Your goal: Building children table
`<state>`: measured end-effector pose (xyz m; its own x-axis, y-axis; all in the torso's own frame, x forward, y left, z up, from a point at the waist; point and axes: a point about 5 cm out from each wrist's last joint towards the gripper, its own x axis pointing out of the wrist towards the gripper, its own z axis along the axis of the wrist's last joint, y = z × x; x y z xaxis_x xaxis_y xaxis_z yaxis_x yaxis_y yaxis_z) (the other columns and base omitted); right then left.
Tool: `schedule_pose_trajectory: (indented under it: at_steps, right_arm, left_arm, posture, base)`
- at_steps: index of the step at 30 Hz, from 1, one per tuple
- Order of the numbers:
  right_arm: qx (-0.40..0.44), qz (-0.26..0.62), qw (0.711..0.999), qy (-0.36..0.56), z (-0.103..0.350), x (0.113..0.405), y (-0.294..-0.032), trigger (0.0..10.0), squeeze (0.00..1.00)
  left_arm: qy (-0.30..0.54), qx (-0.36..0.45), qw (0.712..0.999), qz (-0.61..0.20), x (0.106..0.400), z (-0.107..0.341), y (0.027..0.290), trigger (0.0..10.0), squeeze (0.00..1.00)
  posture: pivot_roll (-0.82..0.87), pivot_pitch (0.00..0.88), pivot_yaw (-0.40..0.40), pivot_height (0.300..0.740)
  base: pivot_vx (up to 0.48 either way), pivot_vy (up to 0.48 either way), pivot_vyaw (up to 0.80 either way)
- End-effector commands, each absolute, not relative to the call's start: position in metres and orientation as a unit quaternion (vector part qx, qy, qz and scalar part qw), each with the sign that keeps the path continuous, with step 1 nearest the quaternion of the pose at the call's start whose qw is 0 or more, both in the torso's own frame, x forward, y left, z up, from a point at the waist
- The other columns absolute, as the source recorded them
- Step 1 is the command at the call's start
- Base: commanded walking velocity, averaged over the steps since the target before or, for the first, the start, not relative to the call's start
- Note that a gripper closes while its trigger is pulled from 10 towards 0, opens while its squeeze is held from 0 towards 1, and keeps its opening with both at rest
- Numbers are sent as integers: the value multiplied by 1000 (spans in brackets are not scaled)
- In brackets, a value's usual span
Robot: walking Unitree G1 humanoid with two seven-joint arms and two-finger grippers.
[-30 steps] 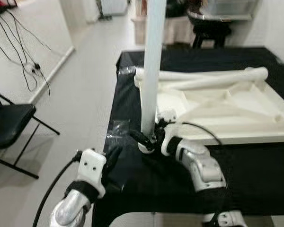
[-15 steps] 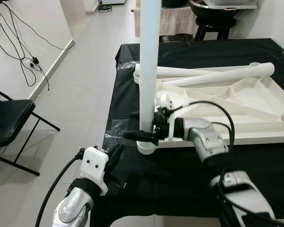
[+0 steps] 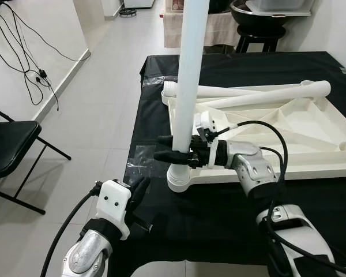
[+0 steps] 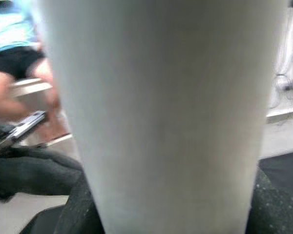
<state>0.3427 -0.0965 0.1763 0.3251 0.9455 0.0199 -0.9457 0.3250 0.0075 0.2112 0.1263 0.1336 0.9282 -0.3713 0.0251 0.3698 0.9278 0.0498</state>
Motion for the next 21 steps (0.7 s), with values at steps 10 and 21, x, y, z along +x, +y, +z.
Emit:
schedule_pose_trajectory:
  at_steps: [10,21]
  right_arm:
    - [9,331,941,71,136,323,-92,0,0]
    - [42,447,892,41,152,319,-76,10000,1000]
  left_arm:
    - [-2,21,980,-197,210,129,129,10000,0]
    - [-5,23,982,-189,210,129,129,10000,0]
  posture:
    - [43,102,-2,740]
    - [42,89,4,740]
  base:
    - [0,0,0]
    - [0,0,0]
